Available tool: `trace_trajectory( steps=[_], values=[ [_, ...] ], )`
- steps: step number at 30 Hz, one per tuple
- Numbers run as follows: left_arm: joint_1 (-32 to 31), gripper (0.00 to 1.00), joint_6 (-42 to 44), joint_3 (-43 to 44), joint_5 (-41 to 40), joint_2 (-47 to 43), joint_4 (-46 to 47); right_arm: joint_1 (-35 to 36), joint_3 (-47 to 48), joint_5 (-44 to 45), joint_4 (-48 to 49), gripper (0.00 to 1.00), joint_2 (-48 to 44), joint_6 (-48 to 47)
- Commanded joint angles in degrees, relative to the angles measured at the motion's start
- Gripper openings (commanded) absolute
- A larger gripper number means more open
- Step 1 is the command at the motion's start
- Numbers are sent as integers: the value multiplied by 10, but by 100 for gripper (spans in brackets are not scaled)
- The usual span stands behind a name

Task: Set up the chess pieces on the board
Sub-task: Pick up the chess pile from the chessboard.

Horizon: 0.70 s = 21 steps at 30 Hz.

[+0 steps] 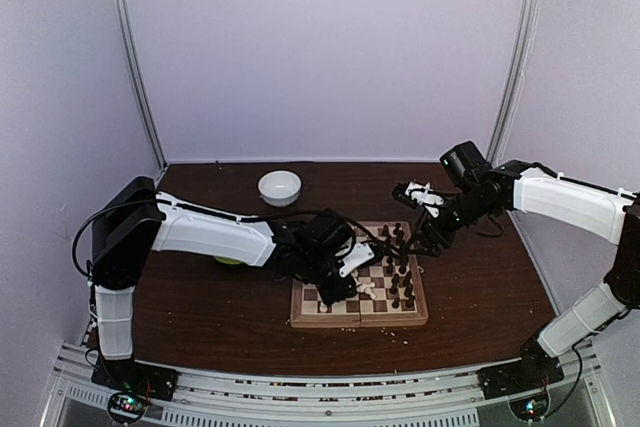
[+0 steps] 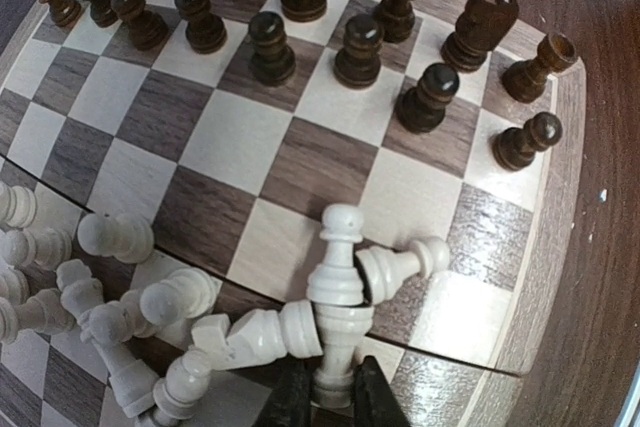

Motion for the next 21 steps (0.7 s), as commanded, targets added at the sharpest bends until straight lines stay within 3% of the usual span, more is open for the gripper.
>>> trace_trajectory(
  steps=[1,14,21],
  values=[
    [-3,10,11,-18,-5,-18,15,2,0,-2,-8,78,1,-7],
    [-3,1,-31,-142,-31,-117,149,2,45,-145,-37,74,38,85],
    [-3,0,-59,-170,-40,-132,201,5,100,-235,-99,63,120,118]
  ],
)
